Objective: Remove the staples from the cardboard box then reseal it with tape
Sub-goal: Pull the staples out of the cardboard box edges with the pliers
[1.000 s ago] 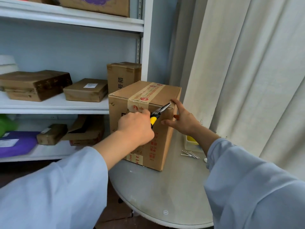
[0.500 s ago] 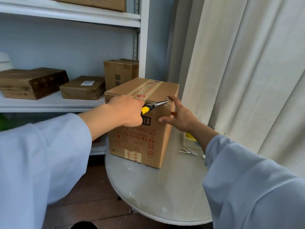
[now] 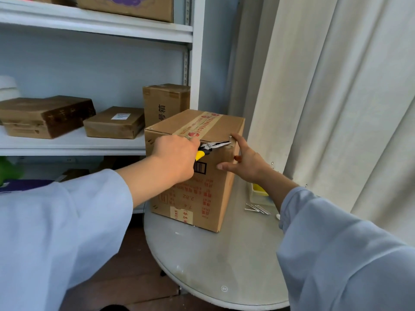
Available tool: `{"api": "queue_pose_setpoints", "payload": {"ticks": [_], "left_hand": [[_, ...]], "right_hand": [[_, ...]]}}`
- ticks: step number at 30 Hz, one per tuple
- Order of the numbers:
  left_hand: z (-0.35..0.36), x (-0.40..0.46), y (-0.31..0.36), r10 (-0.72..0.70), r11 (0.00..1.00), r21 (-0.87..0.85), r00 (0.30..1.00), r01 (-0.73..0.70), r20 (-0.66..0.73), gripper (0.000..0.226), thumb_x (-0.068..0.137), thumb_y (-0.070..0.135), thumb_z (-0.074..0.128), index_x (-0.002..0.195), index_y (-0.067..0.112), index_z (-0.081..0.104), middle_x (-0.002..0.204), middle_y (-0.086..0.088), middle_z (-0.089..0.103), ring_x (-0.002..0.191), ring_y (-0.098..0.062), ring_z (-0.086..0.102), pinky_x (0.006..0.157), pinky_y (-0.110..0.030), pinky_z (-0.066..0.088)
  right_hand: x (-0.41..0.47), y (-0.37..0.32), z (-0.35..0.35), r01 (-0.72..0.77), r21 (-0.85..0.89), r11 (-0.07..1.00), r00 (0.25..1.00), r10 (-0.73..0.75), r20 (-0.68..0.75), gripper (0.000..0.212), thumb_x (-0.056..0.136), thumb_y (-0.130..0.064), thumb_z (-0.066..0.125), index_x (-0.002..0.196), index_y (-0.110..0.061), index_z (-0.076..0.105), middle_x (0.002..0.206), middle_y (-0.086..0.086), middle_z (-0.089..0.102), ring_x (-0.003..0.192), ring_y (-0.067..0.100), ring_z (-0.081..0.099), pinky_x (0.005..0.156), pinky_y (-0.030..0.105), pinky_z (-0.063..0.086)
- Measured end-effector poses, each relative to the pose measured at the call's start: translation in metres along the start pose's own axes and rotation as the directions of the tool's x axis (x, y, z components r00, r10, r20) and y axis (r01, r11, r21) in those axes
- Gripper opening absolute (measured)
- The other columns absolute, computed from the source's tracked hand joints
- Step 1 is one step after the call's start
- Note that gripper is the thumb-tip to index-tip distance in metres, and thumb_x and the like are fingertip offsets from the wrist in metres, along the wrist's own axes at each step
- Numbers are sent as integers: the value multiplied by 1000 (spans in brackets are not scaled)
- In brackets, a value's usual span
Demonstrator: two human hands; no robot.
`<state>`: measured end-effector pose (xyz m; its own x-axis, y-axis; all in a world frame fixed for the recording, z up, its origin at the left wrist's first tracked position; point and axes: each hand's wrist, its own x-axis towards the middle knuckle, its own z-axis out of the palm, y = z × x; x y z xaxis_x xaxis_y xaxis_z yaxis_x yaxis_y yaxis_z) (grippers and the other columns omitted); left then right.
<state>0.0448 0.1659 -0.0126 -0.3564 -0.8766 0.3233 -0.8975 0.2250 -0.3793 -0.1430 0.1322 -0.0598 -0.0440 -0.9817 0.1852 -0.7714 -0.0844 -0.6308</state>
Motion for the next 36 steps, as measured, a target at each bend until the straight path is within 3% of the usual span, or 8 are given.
{"api": "queue_pose_setpoints", "payload": {"ticks": [4,10,13,15,20,23,31,36], "left_hand": [[5,2,-1,11,1000,3,998,-11,-57,57,87,18,49,140,14,28,111,-8,62,93,-27,62,58,-31,40],[5,3,-4,27,932,-362,985,36,168,26,82,19,49,109,20,48,95,-5,54,84,-25,51,63,-30,41],[9,-1,2,6,907,-415,985,67,173,29,83,21,49,112,21,48,89,-3,51,83,-25,53,62,-30,44],[9,-6,7,-21,923,-376,988,78,154,35,84,22,49,119,19,46,91,-4,52,81,-25,51,62,-31,43],[0,0,2,15,999,49,995,-10,-102,49,87,18,48,134,12,35,107,-9,64,85,-27,61,56,-30,40],[-2,3,1,7,1000,-7,998,-7,-61,53,87,21,49,137,13,33,116,-11,61,94,-29,61,58,-31,40],[21,0,-1,-27,996,-89,997,20,-77,48,88,25,51,131,15,33,110,-9,60,93,-28,61,59,-31,39],[8,8,-7,39,990,-134,999,-42,-27,45,86,20,50,131,18,40,115,-9,60,94,-27,59,62,-32,41]], "right_hand": [[1,1,-2,3,-9,1000,1000,-3,-5,94,78,-43,75,147,-40,10,139,11,50,122,35,53,99,50,46],[0,1,0,-1,-25,1000,1000,1,-6,95,77,-44,75,146,-41,10,138,10,51,121,35,53,99,50,46],[1,0,0,3,-10,1000,1000,-3,-3,95,76,-44,76,145,-42,10,137,10,52,120,35,54,99,51,46],[0,1,0,3,-11,1000,1000,-3,-5,95,77,-43,76,146,-42,10,136,11,52,119,34,54,99,50,47],[-1,2,-1,7,-24,1000,1000,-7,1,94,79,-44,73,147,-39,8,139,11,50,122,34,53,101,49,45],[0,2,-2,10,-19,1000,1000,-10,-1,93,80,-43,73,147,-39,9,139,11,50,121,34,53,100,49,46],[1,3,1,9,-32,999,1000,-9,-10,94,79,-46,72,147,-40,8,139,13,51,121,36,53,100,52,44],[2,2,-3,1,-9,1000,1000,-1,-11,94,80,-44,73,148,-38,8,138,12,51,122,35,52,101,50,44]]}}
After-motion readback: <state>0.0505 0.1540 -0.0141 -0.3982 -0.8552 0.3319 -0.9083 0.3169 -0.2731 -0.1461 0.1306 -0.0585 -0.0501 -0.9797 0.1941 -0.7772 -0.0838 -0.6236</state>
